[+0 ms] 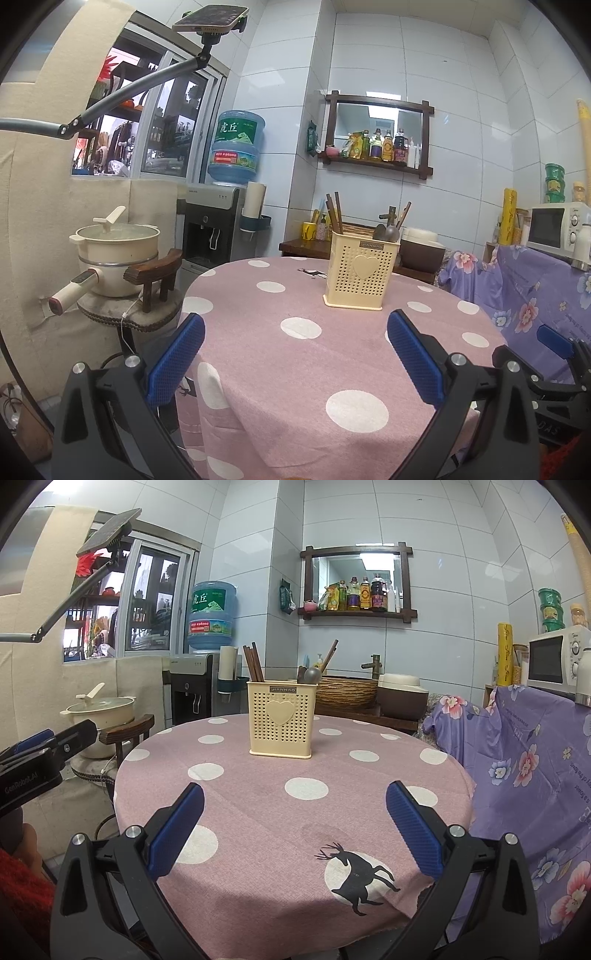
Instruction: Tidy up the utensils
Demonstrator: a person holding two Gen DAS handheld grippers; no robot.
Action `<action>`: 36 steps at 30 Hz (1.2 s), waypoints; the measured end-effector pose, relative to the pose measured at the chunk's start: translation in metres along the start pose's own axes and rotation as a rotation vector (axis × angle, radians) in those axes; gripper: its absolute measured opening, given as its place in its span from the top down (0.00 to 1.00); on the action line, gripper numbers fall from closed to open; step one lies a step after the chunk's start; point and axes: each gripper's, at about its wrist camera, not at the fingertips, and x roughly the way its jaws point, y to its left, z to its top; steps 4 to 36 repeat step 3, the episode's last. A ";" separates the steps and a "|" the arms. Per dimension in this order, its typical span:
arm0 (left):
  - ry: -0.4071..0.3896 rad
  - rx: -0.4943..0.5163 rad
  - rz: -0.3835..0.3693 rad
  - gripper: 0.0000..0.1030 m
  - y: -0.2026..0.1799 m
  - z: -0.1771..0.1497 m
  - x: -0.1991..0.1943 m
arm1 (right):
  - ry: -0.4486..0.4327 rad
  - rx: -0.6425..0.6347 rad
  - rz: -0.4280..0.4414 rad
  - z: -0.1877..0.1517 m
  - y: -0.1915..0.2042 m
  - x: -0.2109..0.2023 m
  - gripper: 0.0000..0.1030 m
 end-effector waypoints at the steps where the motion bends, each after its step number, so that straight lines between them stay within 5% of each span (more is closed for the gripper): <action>1: 0.001 0.000 0.000 0.05 0.000 0.000 0.000 | 0.001 0.000 0.000 0.000 0.000 0.000 0.05; 36: 0.000 0.001 0.000 0.05 0.000 0.000 0.000 | 0.000 -0.001 -0.001 -0.001 0.000 0.000 0.05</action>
